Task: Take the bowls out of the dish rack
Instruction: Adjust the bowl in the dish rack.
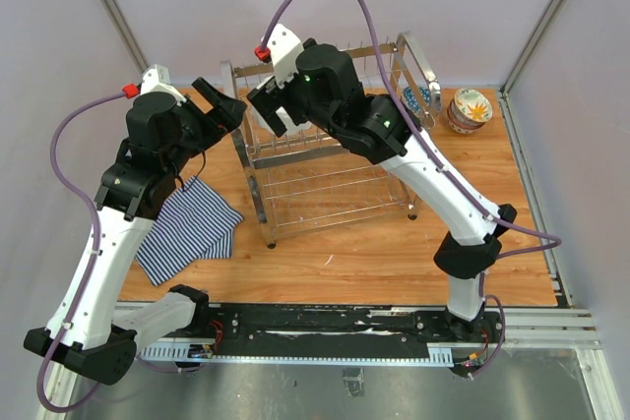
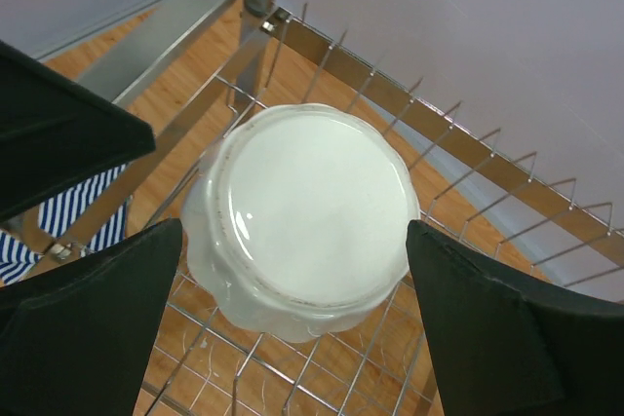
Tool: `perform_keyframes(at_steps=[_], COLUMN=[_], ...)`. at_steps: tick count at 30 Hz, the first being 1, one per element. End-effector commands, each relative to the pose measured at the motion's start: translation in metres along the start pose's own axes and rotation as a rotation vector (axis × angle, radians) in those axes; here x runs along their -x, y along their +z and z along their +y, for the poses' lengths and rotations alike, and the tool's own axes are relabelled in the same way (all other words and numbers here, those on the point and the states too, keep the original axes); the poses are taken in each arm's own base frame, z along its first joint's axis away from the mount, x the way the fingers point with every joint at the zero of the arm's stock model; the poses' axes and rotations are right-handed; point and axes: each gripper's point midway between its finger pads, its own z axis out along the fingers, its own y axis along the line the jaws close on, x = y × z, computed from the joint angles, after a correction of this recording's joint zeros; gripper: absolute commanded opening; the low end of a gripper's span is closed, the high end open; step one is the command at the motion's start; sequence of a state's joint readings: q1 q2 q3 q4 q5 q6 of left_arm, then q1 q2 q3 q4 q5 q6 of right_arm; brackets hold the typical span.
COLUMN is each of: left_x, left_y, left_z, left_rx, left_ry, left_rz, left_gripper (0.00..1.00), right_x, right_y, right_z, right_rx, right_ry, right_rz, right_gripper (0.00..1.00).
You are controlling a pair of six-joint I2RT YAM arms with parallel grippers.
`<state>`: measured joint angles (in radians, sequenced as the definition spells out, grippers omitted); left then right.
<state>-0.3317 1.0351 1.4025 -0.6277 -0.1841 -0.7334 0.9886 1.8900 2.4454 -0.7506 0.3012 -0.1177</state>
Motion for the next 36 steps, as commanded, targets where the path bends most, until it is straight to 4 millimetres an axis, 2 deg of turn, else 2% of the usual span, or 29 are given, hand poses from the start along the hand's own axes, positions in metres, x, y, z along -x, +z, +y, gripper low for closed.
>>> perform_keyframes(at_steps=[1,12,18,24,26,31,36], left_x=[0.002,-0.005,-0.008,-0.012,-0.013,-0.016,-0.020], left_y=[-0.004,-0.005,-0.005,-0.007,-0.007,-0.006,-0.002], left_z=[0.010,0.014,0.015,0.018,0.019,0.021,0.022], left_rx=[0.053,0.054,0.048,0.047,0.047,0.050,0.055], left_ry=[0.036,0.041,0.041,0.048,0.055,0.071,0.075], left_rz=[-0.005,0.015,0.021,0.029,0.033,0.042,0.057], left_gripper=[0.95,0.94,0.94,0.94,0.94,0.95,0.94], right_x=[0.023,0.002,-0.002,-0.011,-0.022,-0.031,-0.039], right_y=[-0.007,0.012,0.018,0.024,0.035,0.042,0.044], right_z=[0.025,0.035,0.037,0.033,0.035,0.032,0.018], right_rx=[0.091,0.062,0.045,-0.005,-0.027,-0.067,-0.156], right_ry=[-0.002,-0.009,-0.011,-0.009,-0.021,-0.027,-0.043], right_rz=[-0.075,-0.016,-0.002,0.029,0.060,0.090,0.125], right_gripper=[0.99,0.99,0.99,0.99,0.98,0.99,0.99])
